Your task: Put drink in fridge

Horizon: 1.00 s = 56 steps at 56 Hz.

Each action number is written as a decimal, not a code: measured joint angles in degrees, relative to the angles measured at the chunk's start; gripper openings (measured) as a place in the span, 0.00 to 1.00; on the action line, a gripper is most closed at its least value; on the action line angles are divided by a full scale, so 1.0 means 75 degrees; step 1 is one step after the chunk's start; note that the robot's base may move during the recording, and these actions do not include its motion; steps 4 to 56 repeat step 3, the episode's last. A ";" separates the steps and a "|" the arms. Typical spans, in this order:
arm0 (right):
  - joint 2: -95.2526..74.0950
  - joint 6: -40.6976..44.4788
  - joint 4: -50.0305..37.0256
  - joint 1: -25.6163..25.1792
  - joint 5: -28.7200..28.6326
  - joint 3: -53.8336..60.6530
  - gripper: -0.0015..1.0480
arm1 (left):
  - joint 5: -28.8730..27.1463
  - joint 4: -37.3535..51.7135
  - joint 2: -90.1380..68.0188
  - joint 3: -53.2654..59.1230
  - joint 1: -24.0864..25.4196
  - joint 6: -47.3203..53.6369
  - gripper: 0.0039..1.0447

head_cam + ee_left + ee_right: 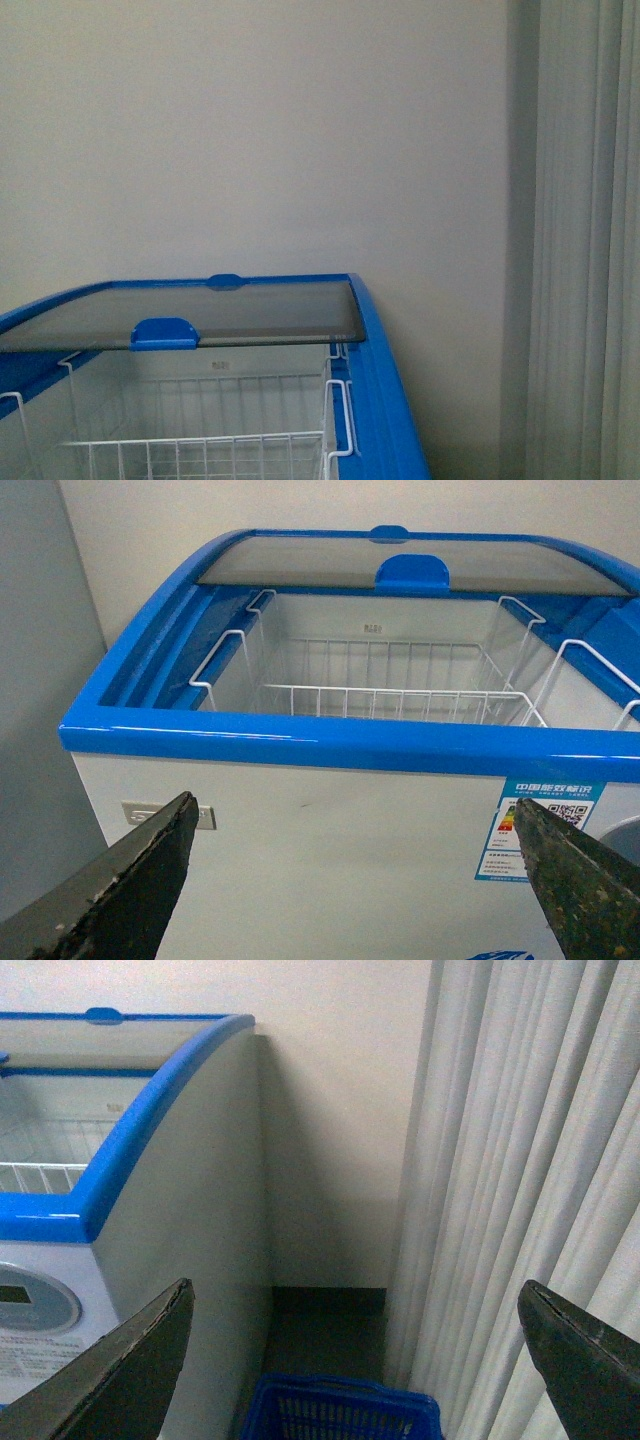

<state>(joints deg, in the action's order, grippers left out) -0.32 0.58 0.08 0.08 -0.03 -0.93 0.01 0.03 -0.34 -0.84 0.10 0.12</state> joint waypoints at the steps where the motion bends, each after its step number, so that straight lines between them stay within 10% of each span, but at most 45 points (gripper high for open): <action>1: 0.0000 0.0000 0.0000 0.0000 0.0000 0.0000 0.93 | 0.0000 0.0000 0.0000 0.0000 0.0000 0.0000 0.92; 56: 0.0000 0.0000 0.0000 0.0000 0.0000 0.0000 0.93 | 0.0000 0.0000 0.0000 0.0000 0.0000 0.0000 0.92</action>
